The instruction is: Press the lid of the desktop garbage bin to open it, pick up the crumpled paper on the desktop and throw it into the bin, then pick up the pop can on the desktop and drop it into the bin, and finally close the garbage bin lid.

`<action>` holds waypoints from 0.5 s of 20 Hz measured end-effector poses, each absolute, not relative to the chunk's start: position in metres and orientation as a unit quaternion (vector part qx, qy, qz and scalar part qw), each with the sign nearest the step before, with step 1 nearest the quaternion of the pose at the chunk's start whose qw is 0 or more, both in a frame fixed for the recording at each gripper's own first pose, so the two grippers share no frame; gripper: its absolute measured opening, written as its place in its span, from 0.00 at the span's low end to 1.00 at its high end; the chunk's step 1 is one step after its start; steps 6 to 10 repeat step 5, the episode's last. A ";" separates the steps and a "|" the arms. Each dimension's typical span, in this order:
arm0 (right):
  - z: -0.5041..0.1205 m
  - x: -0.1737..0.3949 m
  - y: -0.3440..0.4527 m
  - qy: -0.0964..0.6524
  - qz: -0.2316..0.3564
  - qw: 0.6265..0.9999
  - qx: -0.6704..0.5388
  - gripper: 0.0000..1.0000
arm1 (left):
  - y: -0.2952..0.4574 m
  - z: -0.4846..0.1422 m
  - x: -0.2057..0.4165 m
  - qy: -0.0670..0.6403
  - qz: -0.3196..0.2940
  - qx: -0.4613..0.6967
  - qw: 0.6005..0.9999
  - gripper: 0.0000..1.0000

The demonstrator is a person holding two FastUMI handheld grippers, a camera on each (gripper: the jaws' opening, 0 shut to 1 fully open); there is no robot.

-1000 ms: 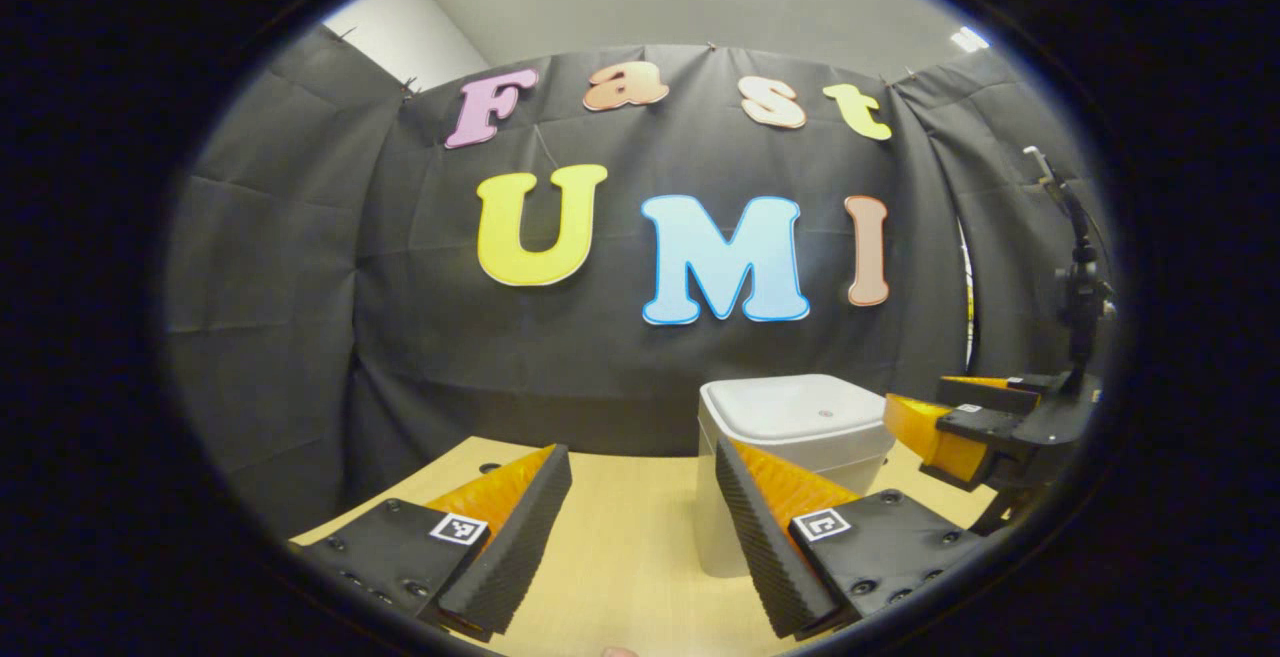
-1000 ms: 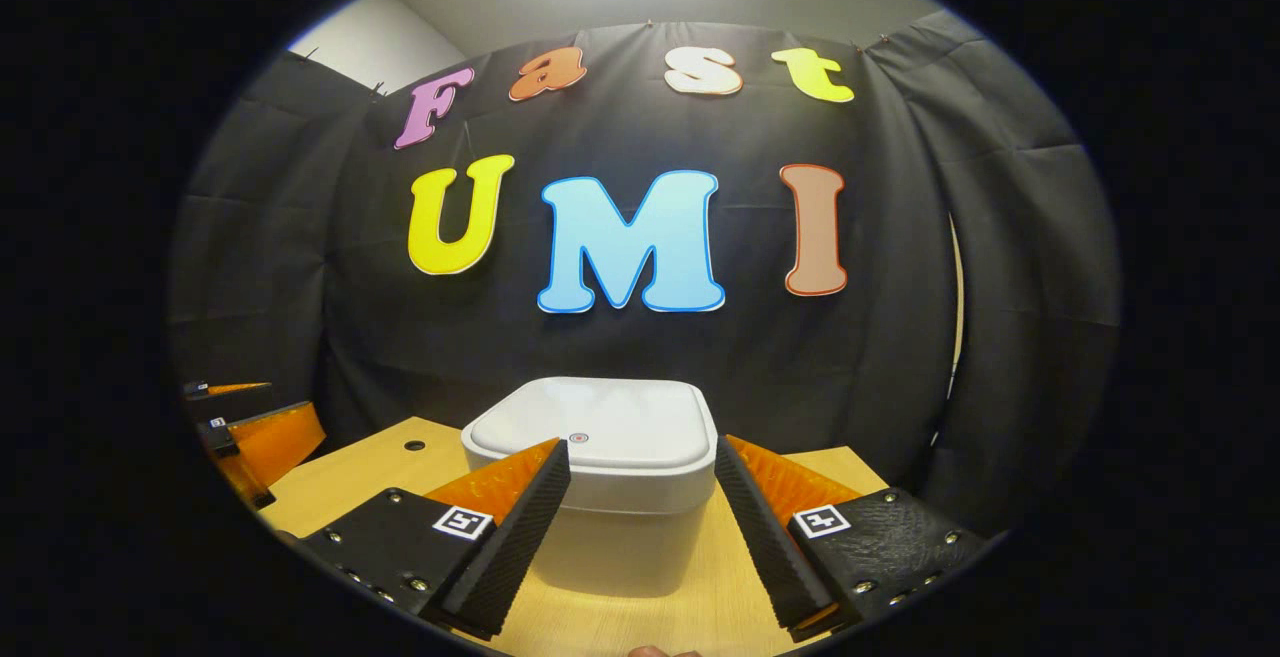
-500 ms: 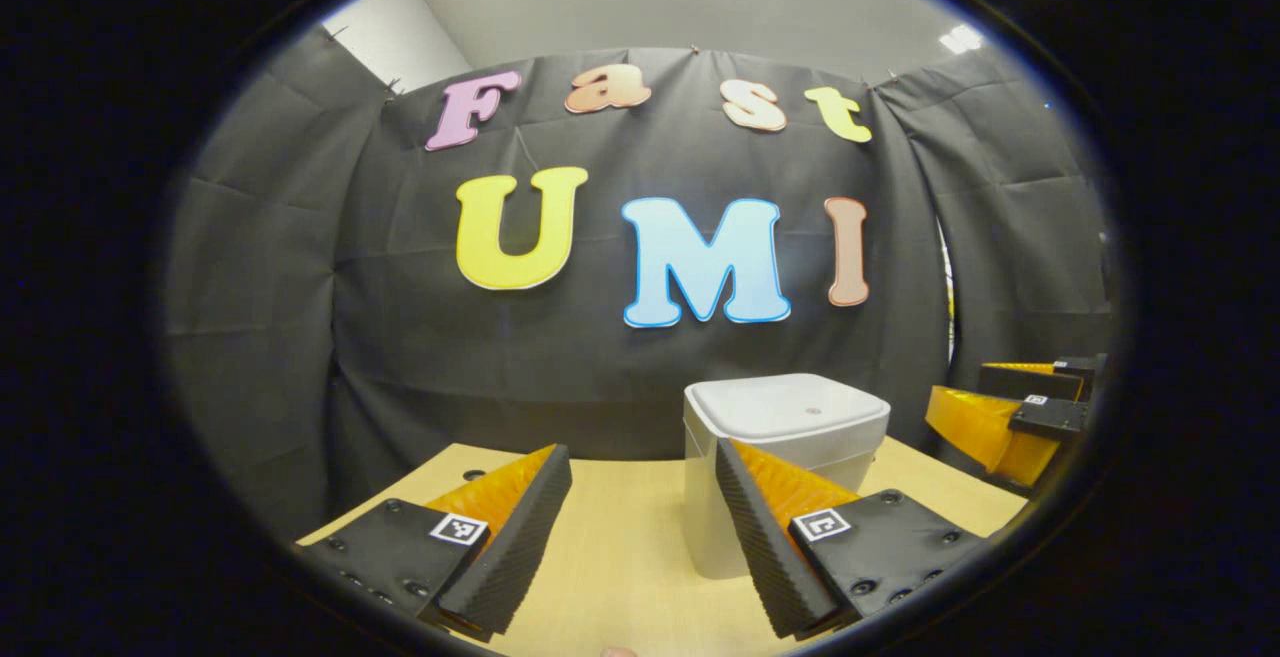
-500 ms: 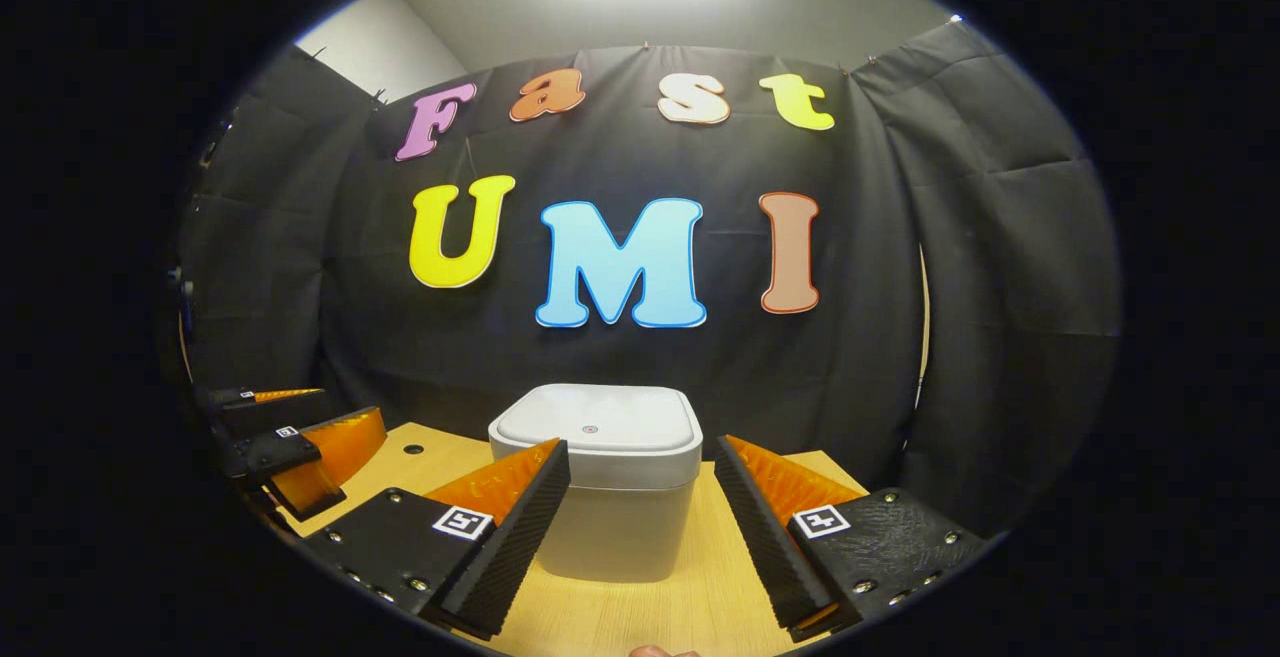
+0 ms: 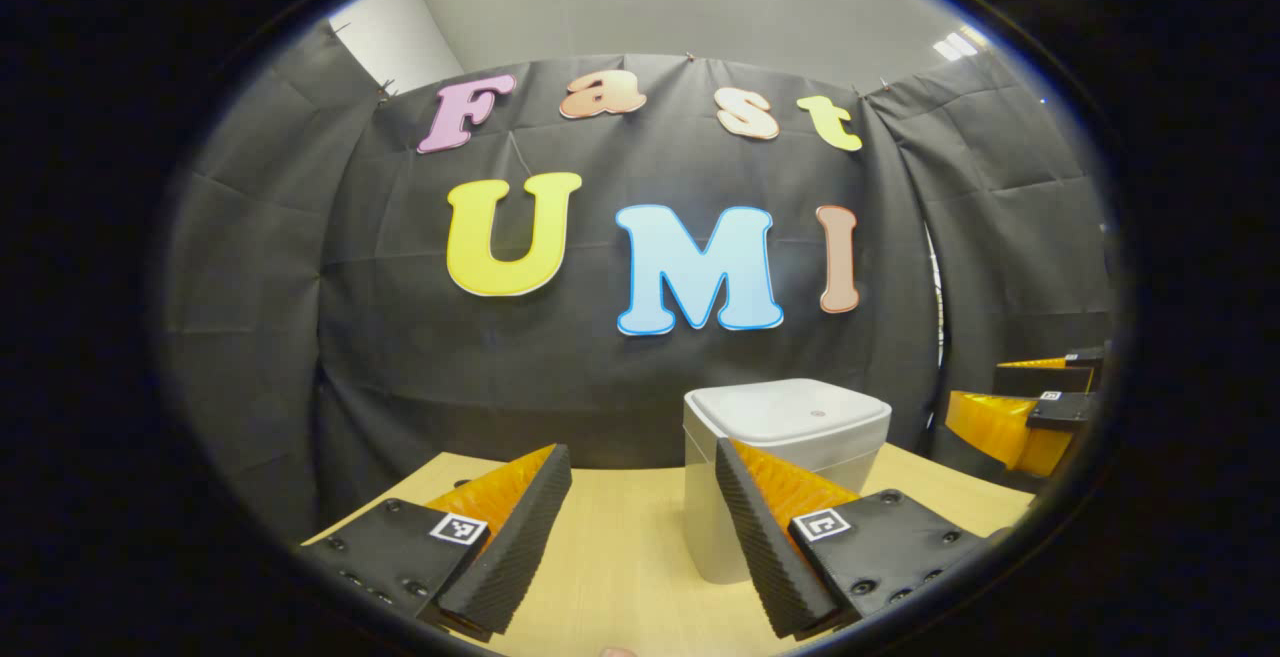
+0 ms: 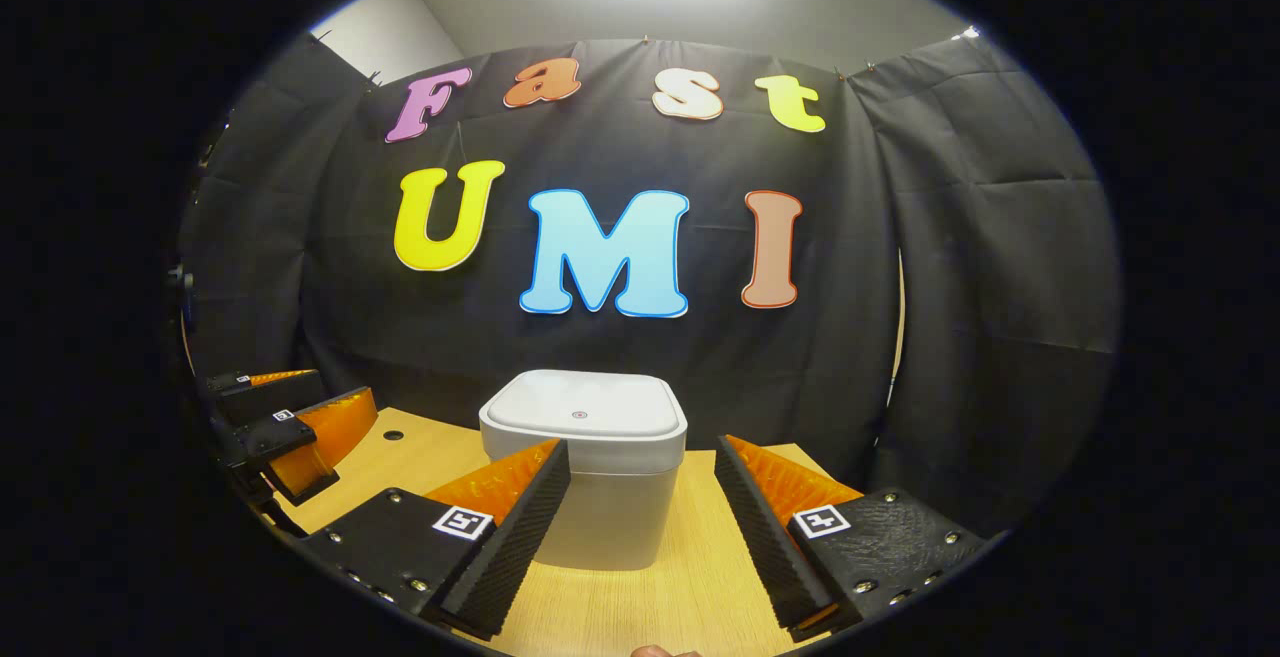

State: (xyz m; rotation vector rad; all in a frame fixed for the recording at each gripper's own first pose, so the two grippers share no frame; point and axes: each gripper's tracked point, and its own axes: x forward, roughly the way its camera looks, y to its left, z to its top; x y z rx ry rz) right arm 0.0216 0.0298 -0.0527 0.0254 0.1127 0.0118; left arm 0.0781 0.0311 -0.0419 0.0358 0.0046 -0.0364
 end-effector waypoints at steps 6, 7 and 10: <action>-0.047 0.017 0.029 0.056 -0.004 0.998 -0.008 0.94 | 0.036 -0.040 0.077 -0.010 -0.026 0.015 1.000 0.95; -0.047 0.017 0.029 0.056 -0.004 0.998 -0.008 0.94 | 0.036 -0.040 0.077 -0.010 -0.026 0.015 1.000 0.95; -0.047 0.017 0.029 0.056 -0.004 0.998 -0.008 0.94 | 0.036 -0.040 0.077 -0.010 -0.026 0.015 1.000 0.95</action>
